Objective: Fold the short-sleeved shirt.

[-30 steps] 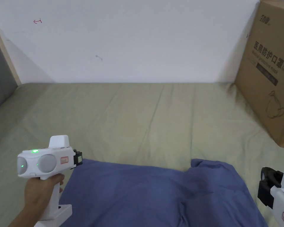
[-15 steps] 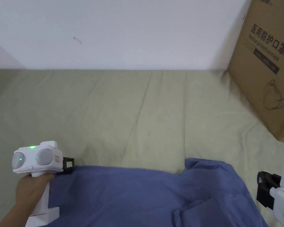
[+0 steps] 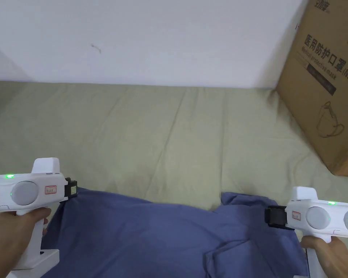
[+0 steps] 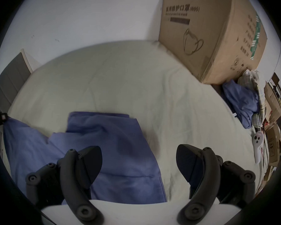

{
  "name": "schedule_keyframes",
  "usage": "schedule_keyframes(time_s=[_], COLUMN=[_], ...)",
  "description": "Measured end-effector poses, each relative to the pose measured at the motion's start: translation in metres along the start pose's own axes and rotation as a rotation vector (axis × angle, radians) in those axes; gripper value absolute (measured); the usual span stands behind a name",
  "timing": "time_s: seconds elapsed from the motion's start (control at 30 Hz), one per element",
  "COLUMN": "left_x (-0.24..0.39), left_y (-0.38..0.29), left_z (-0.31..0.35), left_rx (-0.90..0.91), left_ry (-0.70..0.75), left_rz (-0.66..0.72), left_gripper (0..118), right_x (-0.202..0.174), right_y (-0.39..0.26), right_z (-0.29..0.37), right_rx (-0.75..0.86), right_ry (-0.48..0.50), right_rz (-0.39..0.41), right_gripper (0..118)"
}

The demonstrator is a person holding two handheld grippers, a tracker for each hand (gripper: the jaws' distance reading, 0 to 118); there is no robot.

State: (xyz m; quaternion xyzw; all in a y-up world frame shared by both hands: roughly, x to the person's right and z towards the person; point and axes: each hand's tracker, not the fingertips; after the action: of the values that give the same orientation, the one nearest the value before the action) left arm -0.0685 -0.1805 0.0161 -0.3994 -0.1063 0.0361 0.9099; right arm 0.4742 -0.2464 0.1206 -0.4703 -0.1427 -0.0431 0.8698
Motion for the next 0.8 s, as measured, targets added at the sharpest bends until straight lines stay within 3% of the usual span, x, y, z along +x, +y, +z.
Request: schedule_keyframes(time_s=[0.07,0.1,0.2,0.23,0.33,0.6,0.8], left_x=[-0.003,-0.003,-0.005,-0.006,-0.007,-0.004,0.003], left_y=[0.001,0.001,0.000,-0.001,-0.003,0.001,0.038], left_z=[0.008,0.013,0.019,0.021,0.027,0.070,0.138], left_rx=[0.008,0.014,0.016,0.016,0.019,0.070,0.221], left_ry=[-0.008,-0.013,-0.018,-0.014,-0.003,0.019,0.022], left_rz=[-0.006,-0.008,-0.011,-0.013,0.002,0.010,0.004], left_gripper=[2,2,2,2,2,2,2], right_x=[-0.003,-0.004,-0.004,-0.005,-0.006,0.000,-0.005], right_y=[-0.001,-0.004,-0.014,-0.015,-0.017,0.002,0.038], right_z=[-0.012,-0.016,-0.019,-0.014,-0.001,0.108,0.204], right_rx=[-0.054,-0.086,-0.091,-0.063,-0.052,0.212,0.439], right_ry=[-0.006,-0.008,0.037,0.034,0.036,0.049,0.085], right_rz=[0.017,0.026,0.001,-0.016,-0.017,0.018,0.050], right_gripper=[78,59,21,2,2,2,2])
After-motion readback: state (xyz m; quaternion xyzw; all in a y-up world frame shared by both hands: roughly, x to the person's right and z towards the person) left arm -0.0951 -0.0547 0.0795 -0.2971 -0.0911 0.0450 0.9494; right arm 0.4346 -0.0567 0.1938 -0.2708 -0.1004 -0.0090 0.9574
